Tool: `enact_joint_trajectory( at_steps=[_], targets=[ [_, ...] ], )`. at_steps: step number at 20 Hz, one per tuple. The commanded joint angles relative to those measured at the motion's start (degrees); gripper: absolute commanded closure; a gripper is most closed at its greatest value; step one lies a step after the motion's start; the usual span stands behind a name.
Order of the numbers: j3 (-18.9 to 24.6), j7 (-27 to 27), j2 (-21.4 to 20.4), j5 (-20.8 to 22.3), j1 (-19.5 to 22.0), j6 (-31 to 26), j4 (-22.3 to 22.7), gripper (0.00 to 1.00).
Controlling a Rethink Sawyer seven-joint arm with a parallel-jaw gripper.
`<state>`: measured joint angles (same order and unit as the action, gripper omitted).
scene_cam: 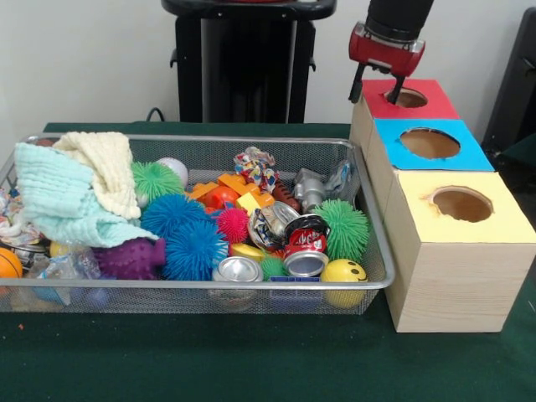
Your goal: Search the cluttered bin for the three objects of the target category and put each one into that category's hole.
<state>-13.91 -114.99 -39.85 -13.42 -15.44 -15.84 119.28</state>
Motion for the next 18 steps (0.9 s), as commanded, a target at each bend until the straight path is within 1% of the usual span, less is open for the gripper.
enact_joint_trajectory(
  at_steps=[1,2,4,5,6,8,12,17,18],
  targets=[
    [4.32,-10.30,1.10,-1.08,1.04,1.23,2.70,0.00],
    [2.72,-10.13,-2.75,-1.25,0.06,-4.75,2.41,0.00],
    [-0.36,-10.41,-8.57,-0.35,-1.75,-14.86,0.75,0.00],
    [-1.03,-10.59,-10.03,-0.07,-2.05,-17.54,0.26,0.00],
    [-1.32,-10.64,-10.99,0.04,-2.06,-19.07,0.04,0.00],
    [-1.51,-10.46,-11.50,-0.08,-1.90,-19.80,0.03,0.00],
    [-0.99,-10.05,-11.39,-0.65,-1.31,-18.79,0.73,0.00],
    [-1.67,-9.29,-13.24,0.26,-0.52,-22.57,-0.45,0.00],
    [-2.08,-9.08,-12.96,0.84,-0.40,-22.47,-0.98,0.00]
  ],
)
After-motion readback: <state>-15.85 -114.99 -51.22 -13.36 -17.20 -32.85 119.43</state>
